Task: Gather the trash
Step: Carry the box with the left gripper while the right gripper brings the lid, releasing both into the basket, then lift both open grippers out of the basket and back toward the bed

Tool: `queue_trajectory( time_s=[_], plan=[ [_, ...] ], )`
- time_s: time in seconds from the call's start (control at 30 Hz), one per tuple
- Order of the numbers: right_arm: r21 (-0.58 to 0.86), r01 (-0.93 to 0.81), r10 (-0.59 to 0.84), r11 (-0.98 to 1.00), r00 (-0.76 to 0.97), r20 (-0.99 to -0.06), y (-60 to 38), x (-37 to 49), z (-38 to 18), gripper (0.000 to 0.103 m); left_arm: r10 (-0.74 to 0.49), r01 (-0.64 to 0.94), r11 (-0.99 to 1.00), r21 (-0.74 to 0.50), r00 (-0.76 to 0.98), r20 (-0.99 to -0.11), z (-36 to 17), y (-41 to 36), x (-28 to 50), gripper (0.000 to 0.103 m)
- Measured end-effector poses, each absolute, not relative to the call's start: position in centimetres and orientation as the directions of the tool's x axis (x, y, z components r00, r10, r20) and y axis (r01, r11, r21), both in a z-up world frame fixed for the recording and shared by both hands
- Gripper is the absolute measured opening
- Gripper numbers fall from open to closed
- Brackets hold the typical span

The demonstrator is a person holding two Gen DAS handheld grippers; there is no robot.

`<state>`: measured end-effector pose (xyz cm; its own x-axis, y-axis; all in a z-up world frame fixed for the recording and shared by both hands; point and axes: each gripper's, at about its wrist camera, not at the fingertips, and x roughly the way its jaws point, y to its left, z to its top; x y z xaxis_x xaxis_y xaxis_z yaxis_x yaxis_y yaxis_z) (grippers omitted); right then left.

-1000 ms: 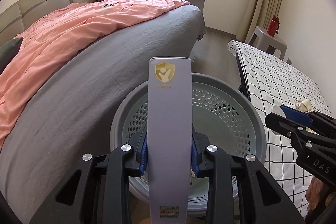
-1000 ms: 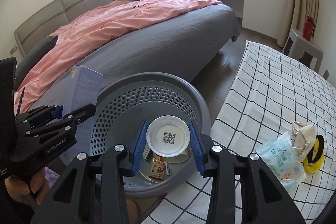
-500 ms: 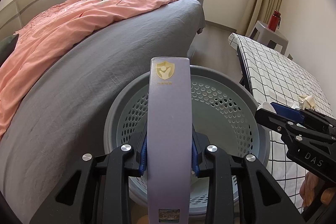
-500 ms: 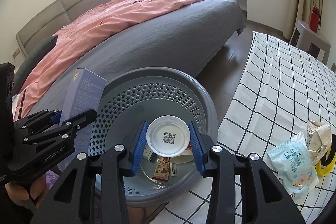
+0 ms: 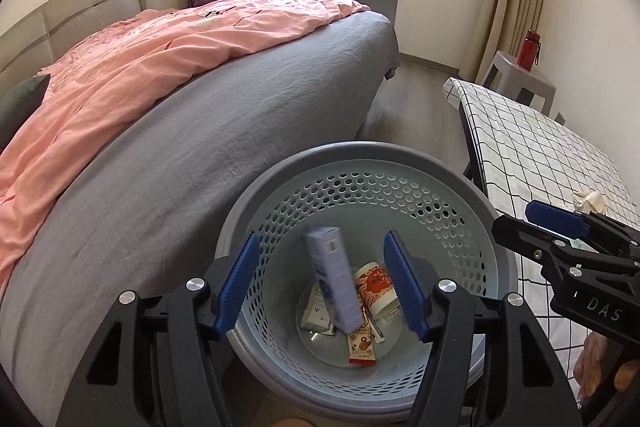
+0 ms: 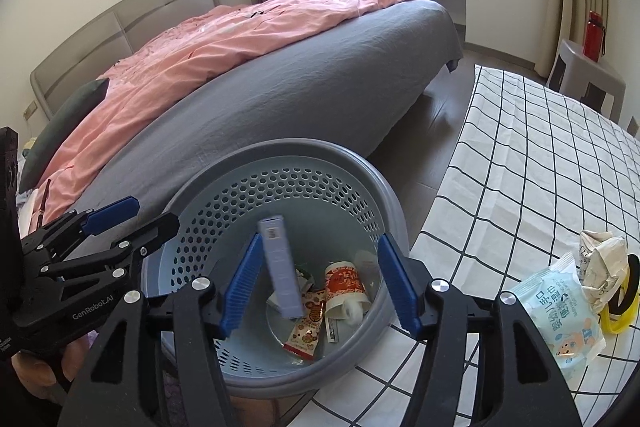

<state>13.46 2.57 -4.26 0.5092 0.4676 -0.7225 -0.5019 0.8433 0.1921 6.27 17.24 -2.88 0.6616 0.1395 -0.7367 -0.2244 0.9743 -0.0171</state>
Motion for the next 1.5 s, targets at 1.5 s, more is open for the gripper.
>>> queue_trajectory(
  time_s=[1.5],
  plan=[
    [0.162,-0.406,0.391,0.900,0.583,-0.712,-1.9,10.6,-3.3,0.066,0.186,-0.219,0.975,0.038,0.707,-0.682,-1.4,14.4,5.5,0.073]
  ],
)
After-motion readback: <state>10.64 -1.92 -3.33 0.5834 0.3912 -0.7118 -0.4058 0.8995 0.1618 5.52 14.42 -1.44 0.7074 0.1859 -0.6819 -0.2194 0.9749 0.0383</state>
